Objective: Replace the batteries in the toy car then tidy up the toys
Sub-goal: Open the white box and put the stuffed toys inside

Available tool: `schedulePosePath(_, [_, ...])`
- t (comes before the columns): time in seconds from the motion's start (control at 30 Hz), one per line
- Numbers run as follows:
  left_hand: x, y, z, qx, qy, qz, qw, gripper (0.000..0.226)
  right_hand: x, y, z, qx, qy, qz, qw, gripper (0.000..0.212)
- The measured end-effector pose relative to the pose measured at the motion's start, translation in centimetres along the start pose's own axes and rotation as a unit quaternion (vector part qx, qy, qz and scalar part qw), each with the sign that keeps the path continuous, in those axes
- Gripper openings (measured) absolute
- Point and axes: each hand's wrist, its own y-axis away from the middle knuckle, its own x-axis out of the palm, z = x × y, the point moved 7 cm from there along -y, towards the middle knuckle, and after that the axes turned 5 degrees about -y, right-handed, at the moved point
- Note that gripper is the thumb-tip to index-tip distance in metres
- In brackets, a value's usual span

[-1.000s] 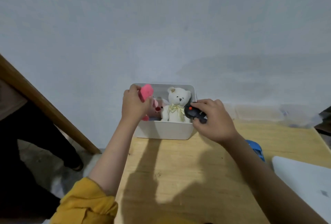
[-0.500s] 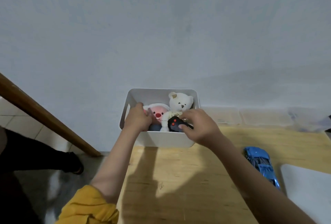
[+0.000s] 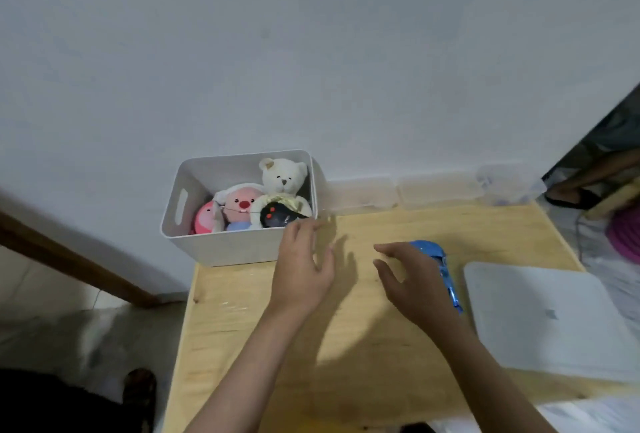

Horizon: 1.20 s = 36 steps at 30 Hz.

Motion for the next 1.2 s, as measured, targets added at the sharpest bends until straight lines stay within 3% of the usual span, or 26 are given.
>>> schedulePosePath(0.13, [6.8, 3.1, -5.0, 0.004, 0.026, 0.065, 0.998, 0.034, -5.6, 3.1, -5.8, 0.09, 0.044, -0.02, 0.995, 0.02])
schedulePosePath(0.33, [18.1, 7.6, -12.1, -0.029, 0.021, 0.179, 0.983, 0.034, -14.2, 7.6, -16.3, 0.172, 0.11, -0.003, 0.979, 0.037])
schedulePosePath(0.47, [25.5, 10.9, -13.4, -0.085, -0.021, 0.285, 0.955, 0.051, -18.9, 10.4, -24.4, 0.279, 0.173, 0.047, 0.943, 0.056])
schedulePosePath(0.57, [29.6, 13.0, -13.0, -0.158, -0.118, 0.335, 0.921, 0.061, -21.6, 12.2, -29.3, 0.348, 0.219, 0.097, 0.906, 0.074])
schedulePosePath(0.7, [31.9, 13.9, -13.2, -0.184, -0.212, 0.314, 0.907, 0.075, -22.4, 12.8, -31.6, 0.386, 0.192, 0.137, 0.892, 0.083])
schedulePosePath(0.9, [31.4, 12.7, -14.7, -0.2, -0.146, 0.28, 0.928, 0.077, -23.9, 11.7, -30.2, 0.382, 0.162, 0.09, 0.905, 0.086])
schedulePosePath(1.03, [27.6, 10.1, -15.4, -0.165, -0.112, 0.208, 0.957, 0.06, -24.8, 8.6, -26.0, 0.34, 0.157, 0.035, 0.926, 0.08])
schedulePosePath(1.2, [18.9, 5.5, -13.9, -0.151, -0.13, 0.098, 0.975, 0.056, -21.0, 3.1, -17.7, 0.248, 0.166, 0.021, 0.954, 0.082])
